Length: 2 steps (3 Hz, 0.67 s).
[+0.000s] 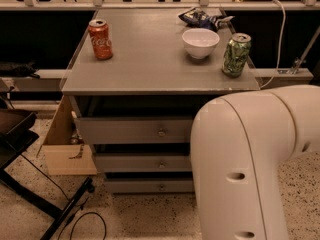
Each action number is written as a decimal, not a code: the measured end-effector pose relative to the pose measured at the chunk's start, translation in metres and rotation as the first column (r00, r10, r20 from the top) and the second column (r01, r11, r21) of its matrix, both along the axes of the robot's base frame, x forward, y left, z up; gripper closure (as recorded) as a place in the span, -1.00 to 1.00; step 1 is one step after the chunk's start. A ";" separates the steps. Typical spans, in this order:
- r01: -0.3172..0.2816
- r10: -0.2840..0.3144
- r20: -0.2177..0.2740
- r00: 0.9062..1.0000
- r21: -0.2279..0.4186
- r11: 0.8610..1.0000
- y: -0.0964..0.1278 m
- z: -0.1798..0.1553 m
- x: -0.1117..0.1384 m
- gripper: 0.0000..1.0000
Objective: Close bottom drawer
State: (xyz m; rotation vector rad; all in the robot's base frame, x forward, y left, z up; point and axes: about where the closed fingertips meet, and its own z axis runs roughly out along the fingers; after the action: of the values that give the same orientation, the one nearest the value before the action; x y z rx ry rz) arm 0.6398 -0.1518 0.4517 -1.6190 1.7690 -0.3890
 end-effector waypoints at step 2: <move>-0.017 0.015 -0.063 0.998 -0.029 0.999 -0.012 0.008 -0.029 1.00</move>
Offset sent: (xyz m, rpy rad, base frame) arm -0.0784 -0.0366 0.0267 -0.0700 0.1301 0.0186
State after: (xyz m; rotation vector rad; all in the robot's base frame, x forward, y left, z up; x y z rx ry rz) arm 0.6112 -0.1643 0.4602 -1.6818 1.8034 -0.3617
